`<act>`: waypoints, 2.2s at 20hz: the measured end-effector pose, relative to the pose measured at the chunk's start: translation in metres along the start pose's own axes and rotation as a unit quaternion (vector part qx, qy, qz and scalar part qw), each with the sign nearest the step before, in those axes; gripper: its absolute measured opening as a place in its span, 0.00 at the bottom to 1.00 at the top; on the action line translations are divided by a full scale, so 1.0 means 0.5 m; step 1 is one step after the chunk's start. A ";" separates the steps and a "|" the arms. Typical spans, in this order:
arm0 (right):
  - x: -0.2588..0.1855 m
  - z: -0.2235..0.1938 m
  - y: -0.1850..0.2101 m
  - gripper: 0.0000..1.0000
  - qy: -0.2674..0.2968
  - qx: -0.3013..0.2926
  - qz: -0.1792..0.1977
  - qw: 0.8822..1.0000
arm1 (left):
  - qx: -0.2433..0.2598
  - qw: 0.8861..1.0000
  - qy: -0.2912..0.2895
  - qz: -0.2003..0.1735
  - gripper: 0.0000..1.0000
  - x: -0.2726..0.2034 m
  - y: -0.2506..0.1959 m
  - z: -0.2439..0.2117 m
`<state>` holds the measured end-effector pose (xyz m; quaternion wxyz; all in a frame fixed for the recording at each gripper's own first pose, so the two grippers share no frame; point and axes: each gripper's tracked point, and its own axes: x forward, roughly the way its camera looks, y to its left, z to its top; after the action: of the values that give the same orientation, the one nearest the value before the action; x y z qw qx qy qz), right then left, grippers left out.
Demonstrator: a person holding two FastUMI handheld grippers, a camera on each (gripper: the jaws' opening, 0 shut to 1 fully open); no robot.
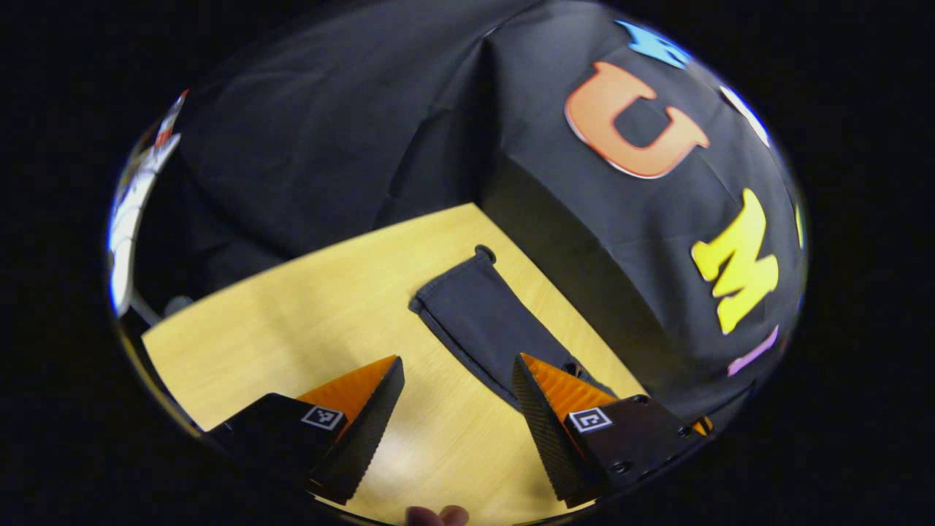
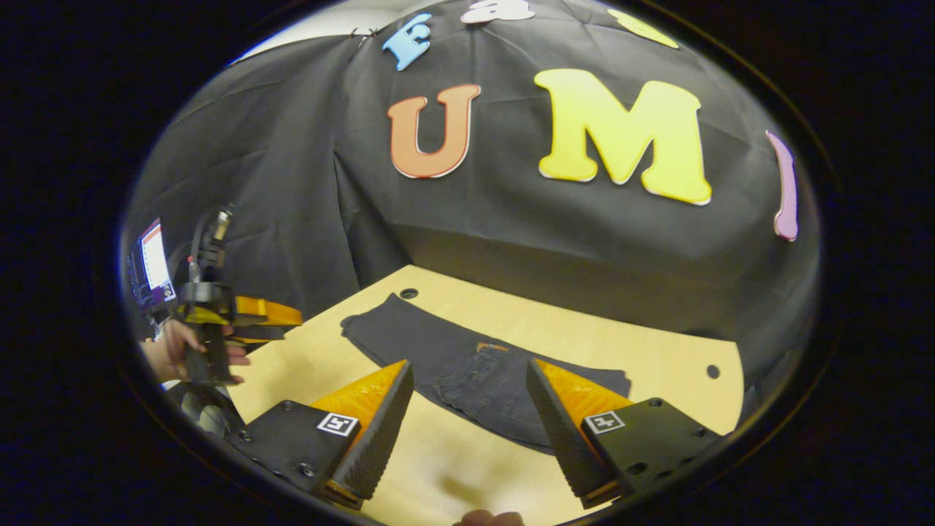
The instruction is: Grasp the waist and the cuffs of the jeans and fold them to make the two legs overlap; first hold the waist and fold one-third of the jeans toward the cuffs, then hold the cuffs and fold the remaining one-third in the same direction to finish folding.
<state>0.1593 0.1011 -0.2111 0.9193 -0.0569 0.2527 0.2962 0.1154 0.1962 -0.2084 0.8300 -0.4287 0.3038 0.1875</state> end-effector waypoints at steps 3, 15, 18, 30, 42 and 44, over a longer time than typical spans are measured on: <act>-0.080 -0.013 -0.060 0.96 0.012 0.009 -0.026 1.000 | -0.117 0.992 0.039 0.006 0.96 0.104 0.021 0.020; -0.154 -0.083 -0.241 0.96 0.058 0.090 -0.107 0.988 | -0.166 0.978 0.080 0.101 0.96 0.272 0.073 0.083; -0.151 -0.092 -0.260 0.96 0.062 0.098 -0.111 0.987 | -0.156 0.978 0.085 0.108 0.96 0.291 0.066 0.083; -0.192 -0.167 -0.334 0.93 0.075 0.137 -0.167 0.974 | -0.117 0.982 0.091 0.113 0.16 0.353 0.056 0.061; -0.375 -0.141 -0.322 0.96 -0.002 0.143 -0.208 0.968 | 0.141 0.985 -0.041 -0.087 0.06 0.146 -0.450 0.064; -0.411 -0.155 -0.327 0.96 -0.004 0.146 -0.219 0.965 | 0.182 0.974 -0.043 -0.129 0.06 0.115 -0.559 -0.004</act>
<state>0.0764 -0.1587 -0.1833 0.9611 0.0248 0.2708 0.0483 0.3172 0.0404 -0.0804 0.9236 -0.2977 0.2385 0.0385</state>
